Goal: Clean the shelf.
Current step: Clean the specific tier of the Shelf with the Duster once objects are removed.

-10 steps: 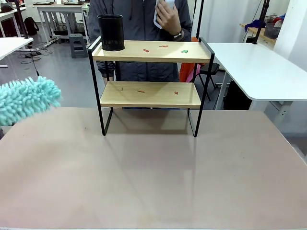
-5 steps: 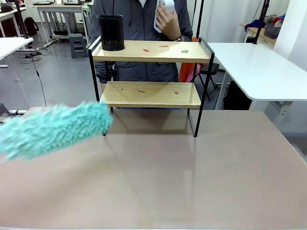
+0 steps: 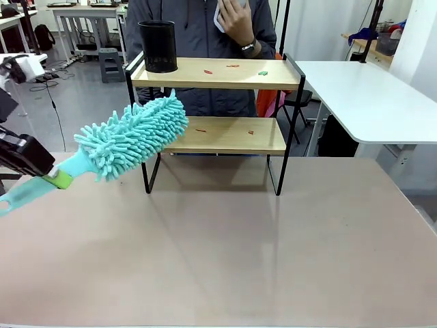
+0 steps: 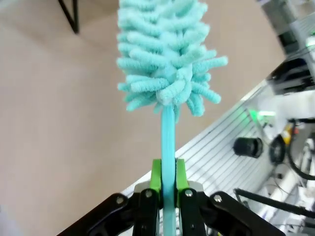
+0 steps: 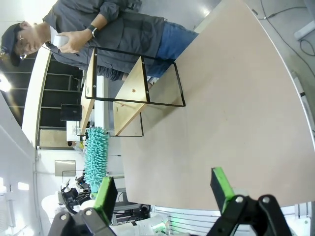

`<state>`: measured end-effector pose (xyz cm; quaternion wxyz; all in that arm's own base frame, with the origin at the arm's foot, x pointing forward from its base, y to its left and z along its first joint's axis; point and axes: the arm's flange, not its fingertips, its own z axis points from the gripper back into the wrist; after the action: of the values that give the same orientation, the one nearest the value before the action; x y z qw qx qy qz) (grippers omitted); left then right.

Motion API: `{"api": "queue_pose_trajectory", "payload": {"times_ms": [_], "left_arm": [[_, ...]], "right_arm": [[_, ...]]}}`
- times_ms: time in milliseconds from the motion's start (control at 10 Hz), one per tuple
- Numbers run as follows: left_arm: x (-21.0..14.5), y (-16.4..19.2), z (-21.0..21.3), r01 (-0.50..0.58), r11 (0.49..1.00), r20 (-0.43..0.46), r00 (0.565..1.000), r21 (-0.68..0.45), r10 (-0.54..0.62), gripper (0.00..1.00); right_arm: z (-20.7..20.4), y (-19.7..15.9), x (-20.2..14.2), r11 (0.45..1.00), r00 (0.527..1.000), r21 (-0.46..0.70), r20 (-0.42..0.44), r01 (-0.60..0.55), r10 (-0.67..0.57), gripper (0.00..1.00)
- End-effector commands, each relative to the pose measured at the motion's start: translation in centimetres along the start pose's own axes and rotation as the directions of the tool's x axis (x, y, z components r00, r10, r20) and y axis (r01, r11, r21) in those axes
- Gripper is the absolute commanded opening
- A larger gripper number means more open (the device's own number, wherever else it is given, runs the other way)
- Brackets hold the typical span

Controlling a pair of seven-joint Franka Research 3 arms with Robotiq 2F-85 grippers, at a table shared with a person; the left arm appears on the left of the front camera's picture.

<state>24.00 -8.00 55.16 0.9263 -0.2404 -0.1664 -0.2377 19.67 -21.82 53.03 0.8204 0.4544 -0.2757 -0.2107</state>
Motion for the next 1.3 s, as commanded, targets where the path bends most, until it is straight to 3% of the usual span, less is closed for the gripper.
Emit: {"api": "queue_pose_trajectory", "payload": {"times_ms": [0,300,400,600,700,900,1100,1200], "left_arm": [[-0.7,0.7,2.4,0.002,1.0,0.064,0.998,-0.029,0.0,0.12],[-0.4,0.7,1.7,0.009,1.0,0.035,0.999,-0.019,-0.008,0.12],[-0.5,0.3,1.0,-0.026,1.0,0.067,0.997,-0.007,0.026,0.12],[1.8,0.5,-1.4,-0.069,0.997,0.024,0.997,-0.047,0.07,0.12],[2.9,0.6,-2.4,-0.113,0.993,0.05,0.992,-0.033,0.115,0.12],[5.3,0.8,-4.8,-0.226,0.968,0.113,0.97,0.108,0.214,0.12],[8.1,1.0,-6.9,-0.278,0.945,0.183,0.952,0.173,0.247,0.12],[9.5,1.3,-8.0,-0.291,0.941,0.168,0.95,0.174,0.263,0.12]], "right_arm": [[0.0,0.1,0.2,1.0,1.0,0.019,0.005,-0.024,0.024,1.0],[0.0,0.1,0.2,1.0,1.0,0.019,0.005,-0.024,0.024,1.0],[0.0,0.1,0.2,1.0,1.0,0.019,0.005,-0.024,0.024,1.0],[0.0,0.1,0.2,1.0,1.0,0.019,0.005,-0.024,0.024,1.0],[0.0,0.1,0.2,1.0,1.0,0.019,0.005,-0.024,0.024,1.0],[0.0,0.1,0.2,1.0,1.0,0.019,0.005,-0.024,0.024,1.0],[0.0,0.1,0.2,1.0,1.0,0.019,0.005,-0.024,0.024,1.0],[0.0,0.1,0.2,1.0,1.0,0.019,0.005,-0.024,0.024,1.0]]}}
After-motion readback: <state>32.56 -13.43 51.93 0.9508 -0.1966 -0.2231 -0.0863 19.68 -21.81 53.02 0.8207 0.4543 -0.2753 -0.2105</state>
